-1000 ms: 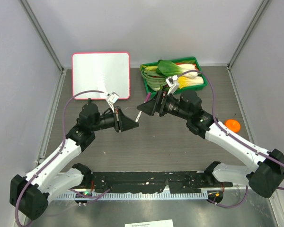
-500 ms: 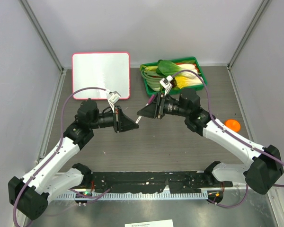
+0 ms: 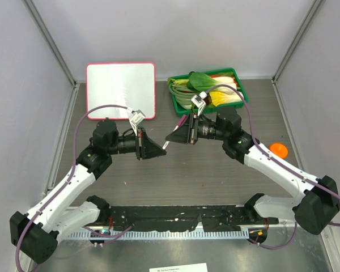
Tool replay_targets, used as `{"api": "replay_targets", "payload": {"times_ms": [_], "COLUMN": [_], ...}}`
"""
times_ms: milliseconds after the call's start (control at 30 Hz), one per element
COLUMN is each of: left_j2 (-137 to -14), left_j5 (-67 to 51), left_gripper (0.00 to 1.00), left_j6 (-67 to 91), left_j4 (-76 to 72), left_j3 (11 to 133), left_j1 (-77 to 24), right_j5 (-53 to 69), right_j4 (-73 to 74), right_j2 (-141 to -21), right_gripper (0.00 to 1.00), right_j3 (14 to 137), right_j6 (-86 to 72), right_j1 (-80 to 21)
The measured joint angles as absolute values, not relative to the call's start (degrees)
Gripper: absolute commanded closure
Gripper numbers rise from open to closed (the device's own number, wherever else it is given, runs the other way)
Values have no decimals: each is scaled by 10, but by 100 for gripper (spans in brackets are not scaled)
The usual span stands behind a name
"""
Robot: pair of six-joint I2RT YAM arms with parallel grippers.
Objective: Write a sentence on the whiteboard
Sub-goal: Pass from the left arm to the right
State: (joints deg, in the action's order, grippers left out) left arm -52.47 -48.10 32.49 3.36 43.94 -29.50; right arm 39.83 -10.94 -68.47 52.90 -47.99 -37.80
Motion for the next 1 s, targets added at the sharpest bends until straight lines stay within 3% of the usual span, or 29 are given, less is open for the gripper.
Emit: {"api": "replay_targets", "payload": {"times_ms": [100, 233, 467, 867, 1000], "left_j2": [-525, -525, -525, -525, -525], "left_j5": [-481, -483, -486, -487, -487], "left_gripper": [100, 100, 100, 100, 100], "left_j6": [325, 325, 327, 339, 341], "left_j4": [34, 33, 33, 27, 19], "left_j3": [439, 439, 439, 439, 439], "left_j1": [-295, -295, -295, -295, -295], "right_j5": [402, 405, 406, 406, 404], "right_j4": [-106, -103, -103, -107, -110], "right_j2": [-679, -678, -679, -679, -683], "right_gripper": [57, 58, 67, 65, 73], "right_j3": [525, 523, 517, 514, 514], "right_j6": [-480, -480, -486, -499, -499], "right_j1": [-378, -378, -378, -389, -394]}}
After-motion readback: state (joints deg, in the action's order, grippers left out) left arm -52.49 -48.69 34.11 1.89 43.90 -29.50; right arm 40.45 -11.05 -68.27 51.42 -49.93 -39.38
